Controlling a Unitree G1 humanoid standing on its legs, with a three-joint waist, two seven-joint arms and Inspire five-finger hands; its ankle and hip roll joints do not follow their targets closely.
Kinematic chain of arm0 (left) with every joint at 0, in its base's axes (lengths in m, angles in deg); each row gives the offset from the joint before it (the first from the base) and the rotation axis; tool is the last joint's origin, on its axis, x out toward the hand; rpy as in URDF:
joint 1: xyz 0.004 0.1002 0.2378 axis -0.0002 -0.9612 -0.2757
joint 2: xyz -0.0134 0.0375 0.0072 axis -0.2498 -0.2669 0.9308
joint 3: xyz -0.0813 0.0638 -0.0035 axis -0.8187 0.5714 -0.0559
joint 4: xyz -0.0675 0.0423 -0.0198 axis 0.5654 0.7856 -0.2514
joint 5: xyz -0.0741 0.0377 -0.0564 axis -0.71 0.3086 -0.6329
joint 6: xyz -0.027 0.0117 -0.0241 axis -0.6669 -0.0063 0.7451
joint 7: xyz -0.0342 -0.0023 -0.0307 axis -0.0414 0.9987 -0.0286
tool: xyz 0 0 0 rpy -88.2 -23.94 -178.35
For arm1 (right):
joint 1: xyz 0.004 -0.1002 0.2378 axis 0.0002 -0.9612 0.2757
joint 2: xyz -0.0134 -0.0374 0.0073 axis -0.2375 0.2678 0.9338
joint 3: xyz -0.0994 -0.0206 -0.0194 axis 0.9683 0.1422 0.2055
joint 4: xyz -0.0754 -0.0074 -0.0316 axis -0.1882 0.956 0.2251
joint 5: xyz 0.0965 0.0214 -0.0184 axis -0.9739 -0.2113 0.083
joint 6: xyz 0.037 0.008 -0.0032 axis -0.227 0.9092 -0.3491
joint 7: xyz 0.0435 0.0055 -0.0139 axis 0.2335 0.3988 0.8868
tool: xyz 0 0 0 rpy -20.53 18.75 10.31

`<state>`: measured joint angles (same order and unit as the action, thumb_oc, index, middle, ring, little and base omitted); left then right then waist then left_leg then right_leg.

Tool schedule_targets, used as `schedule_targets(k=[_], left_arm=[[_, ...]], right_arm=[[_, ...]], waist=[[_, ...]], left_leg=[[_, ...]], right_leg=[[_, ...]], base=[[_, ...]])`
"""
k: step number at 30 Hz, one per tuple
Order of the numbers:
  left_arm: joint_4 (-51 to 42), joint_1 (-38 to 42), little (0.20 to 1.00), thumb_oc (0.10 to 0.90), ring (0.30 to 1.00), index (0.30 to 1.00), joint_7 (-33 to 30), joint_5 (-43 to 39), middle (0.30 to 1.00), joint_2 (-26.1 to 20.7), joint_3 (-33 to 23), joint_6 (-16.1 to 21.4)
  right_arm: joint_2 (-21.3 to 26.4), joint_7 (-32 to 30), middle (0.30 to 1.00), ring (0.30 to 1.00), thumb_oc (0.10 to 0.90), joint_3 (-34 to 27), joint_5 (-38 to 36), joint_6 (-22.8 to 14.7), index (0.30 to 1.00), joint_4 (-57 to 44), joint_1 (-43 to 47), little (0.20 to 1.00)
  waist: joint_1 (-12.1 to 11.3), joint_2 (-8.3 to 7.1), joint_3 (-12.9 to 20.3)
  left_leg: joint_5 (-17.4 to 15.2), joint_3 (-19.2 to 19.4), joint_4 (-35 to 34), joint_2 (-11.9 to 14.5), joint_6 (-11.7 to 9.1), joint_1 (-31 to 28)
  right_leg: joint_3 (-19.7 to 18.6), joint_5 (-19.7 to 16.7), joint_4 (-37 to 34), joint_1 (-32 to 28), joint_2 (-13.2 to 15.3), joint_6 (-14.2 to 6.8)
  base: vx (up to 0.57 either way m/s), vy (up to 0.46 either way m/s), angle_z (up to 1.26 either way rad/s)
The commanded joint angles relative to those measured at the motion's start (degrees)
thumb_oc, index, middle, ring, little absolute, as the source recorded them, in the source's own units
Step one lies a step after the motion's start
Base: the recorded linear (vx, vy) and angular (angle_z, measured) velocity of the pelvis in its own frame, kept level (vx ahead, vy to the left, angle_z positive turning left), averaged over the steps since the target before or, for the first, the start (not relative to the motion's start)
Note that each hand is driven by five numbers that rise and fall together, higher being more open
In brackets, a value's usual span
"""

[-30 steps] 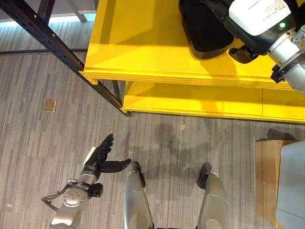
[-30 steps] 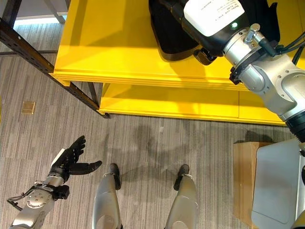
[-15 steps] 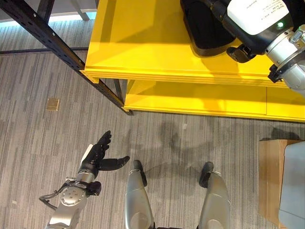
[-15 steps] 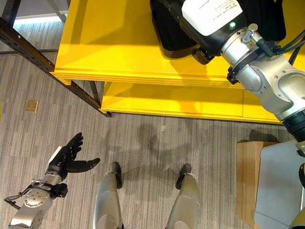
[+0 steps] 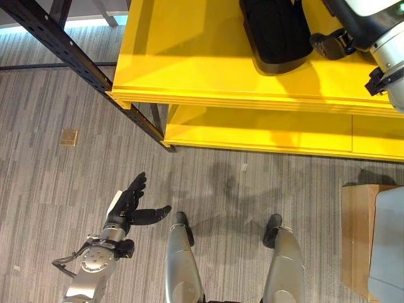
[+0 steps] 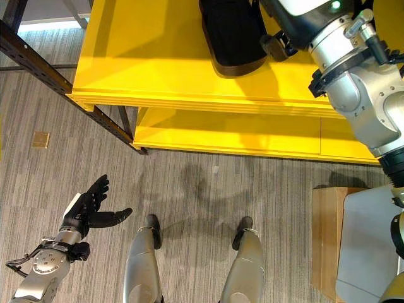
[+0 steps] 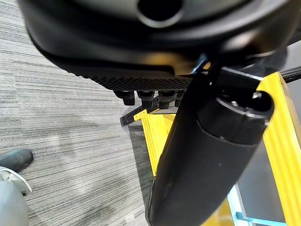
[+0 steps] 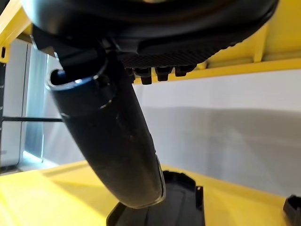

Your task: Move parts from the plastic box to the shelf.

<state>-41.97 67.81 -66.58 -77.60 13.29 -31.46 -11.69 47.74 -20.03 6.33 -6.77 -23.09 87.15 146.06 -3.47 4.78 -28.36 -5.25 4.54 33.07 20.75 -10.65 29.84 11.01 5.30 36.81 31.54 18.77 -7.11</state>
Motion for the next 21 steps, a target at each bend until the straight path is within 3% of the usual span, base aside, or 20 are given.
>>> schedule_targets(k=[1, 2, 10, 17, 20, 21], left_arm=[[-4.08, -2.91, 1.0, 0.9, 1.0, 1.0, -1.79, -1.06, 1.0, -3.2, -1.49, 5.09], [-5.21, -5.8, 1.0, 0.9, 1.0, 1.0, 7.94, 4.91, 1.0, -9.83, -5.02, 3.24], [-5.16, -6.22, 1.0, 0.9, 1.0, 1.0, 7.76, 5.62, 1.0, -9.57, -5.55, 3.14], [-5.58, -4.95, 1.0, 0.9, 1.0, 1.0, 6.68, 5.32, 1.0, -11.96, -4.78, 3.16], [-5.81, -4.66, 1.0, 0.9, 1.0, 1.0, 5.83, 5.2, 1.0, -12.55, -5.74, 3.3], [-5.59, -4.65, 1.0, 0.9, 1.0, 1.0, 5.62, 5.13, 1.0, -12.49, -5.85, 3.33]], right_arm=[[-2.94, -5.55, 1.0, 1.0, 0.9, -9.39, -2.44, 1.34, 1.0, 0.94, 1.43, 1.0], [-26.2, -1.01, 1.0, 1.0, 0.9, -30.09, -10.47, 0.14, 1.0, -1.5, -34.95, 1.0], [-24.82, -0.74, 1.0, 1.0, 0.9, -28.61, -8.86, 0.72, 1.0, 0.03, -32.09, 1.0], [-21.67, -0.58, 1.0, 1.0, 0.9, -23.79, -8.85, 2.36, 1.0, 7.98, -23.3, 1.0], [-21.86, -0.71, 1.0, 1.0, 0.9, -22.4, -9.06, 3.17, 1.0, 11.44, -20.6, 1.0], [-22.06, -0.64, 1.0, 1.0, 0.9, -22.14, -9.09, 3.32, 1.0, 11.86, -20.24, 1.0]], waist=[[-0.89, -2.04, 4.65], [-3.71, -15.23, 13.05], [-4.03, -15.3, 11.97], [-5.38, -12.68, 9.08], [-5.72, -11.51, 7.98], [-5.82, -11.12, 8.01]], left_leg=[[8.8, -0.49, -4.02, 0.8, 0.52, 3.26], [3.28, -0.33, -18.52, -2.67, 3.41, -16.78], [0.72, -1.38, -13.62, -3.28, 3.63, -15.49], [1.71, -2.38, -13.05, -5.91, 4.27, -10.59], [2.21, -2.86, -12.91, -6.93, 4.6, -8.85], [0.9, -3.32, -12.9, -6.73, 4.19, -9.11]], right_leg=[[-2.55, 1.73, 4.31, -2.39, -1.06, -0.71], [14.21, -13.09, -23.65, -26.71, 0.5, -5.3], [14.77, -14.28, -20.15, -27.02, 1.67, -6.01], [15.26, -16.23, -20.93, -26.01, 2.82, -6.08], [16.04, -16.08, -20.94, -25.1, 3.4, -5.95], [15.6, -14.92, -20.64, -25.39, 3.13, -6.68]], base=[[-0.04, 0.019, 0.01], [-0.03, 0.007, 0.0], [0.05, -0.003, 0.11], [0.02, 0.047, 0.21], [0.02, 0.06, 0.23], [0.08, 0.037, 0.18]])
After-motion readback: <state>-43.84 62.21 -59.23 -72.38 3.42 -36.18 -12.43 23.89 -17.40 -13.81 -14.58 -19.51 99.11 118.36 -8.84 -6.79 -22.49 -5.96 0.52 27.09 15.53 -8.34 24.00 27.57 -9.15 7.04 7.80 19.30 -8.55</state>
